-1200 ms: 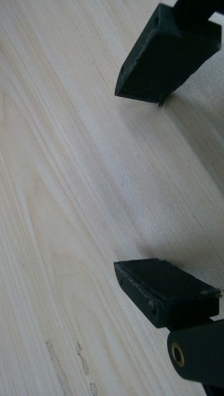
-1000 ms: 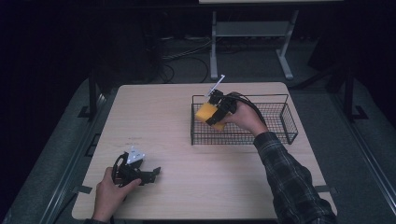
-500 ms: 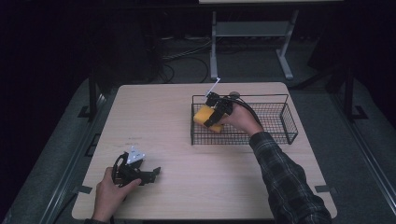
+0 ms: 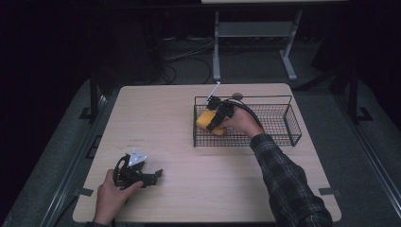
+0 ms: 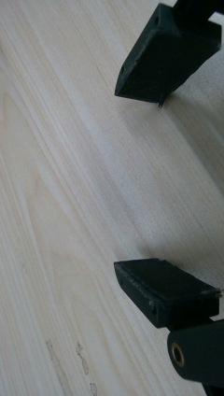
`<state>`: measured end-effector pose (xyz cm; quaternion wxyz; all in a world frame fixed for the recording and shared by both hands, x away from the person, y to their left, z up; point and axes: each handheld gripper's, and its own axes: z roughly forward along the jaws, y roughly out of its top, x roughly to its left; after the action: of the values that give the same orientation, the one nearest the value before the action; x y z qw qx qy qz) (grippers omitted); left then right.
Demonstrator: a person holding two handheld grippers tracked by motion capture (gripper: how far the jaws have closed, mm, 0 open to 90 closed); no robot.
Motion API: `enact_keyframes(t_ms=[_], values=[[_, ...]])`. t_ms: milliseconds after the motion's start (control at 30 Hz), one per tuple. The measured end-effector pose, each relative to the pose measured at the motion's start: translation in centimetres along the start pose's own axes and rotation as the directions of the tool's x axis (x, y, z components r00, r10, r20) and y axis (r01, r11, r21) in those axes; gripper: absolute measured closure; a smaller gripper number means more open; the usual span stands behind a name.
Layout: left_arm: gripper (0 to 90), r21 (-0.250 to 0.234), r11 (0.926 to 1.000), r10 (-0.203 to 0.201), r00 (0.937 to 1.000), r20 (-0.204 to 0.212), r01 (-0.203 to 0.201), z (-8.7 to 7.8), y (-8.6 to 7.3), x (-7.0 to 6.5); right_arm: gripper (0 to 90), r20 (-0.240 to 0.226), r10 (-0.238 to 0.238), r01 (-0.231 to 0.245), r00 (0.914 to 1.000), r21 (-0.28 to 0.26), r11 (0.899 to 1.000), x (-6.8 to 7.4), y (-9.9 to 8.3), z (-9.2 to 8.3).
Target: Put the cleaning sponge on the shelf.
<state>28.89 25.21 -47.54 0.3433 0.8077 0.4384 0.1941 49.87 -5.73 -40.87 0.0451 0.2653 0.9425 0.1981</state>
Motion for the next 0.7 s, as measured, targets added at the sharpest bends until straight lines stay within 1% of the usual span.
enact_keyframes(t_ms=[333, 400, 700], values=[[12.8, 0.000, 1.0000, 0.000, 1.0000, 0.001, 0.000, 0.0, 0.0, 0.0, 22.9, -0.007, -0.004, 0.004, 1.0000, 0.031, 1.000, 0.0, 0.1, 1.1], [12.9, 0.000, 1.0000, -0.001, 1.0000, 0.001, 0.001, 0.0, 0.0, 0.0, 22.9, -0.009, 0.003, -0.003, 1.0000, 0.044, 0.999, 0.0, 0.1, 1.3], [12.8, -0.002, 1.0000, 0.000, 1.0000, 0.001, 0.000, 0.0, 0.0, 0.0, 22.5, -0.018, -0.003, 0.004, 0.9998, 0.053, 0.999, 0.3, 0.2, 1.8]])
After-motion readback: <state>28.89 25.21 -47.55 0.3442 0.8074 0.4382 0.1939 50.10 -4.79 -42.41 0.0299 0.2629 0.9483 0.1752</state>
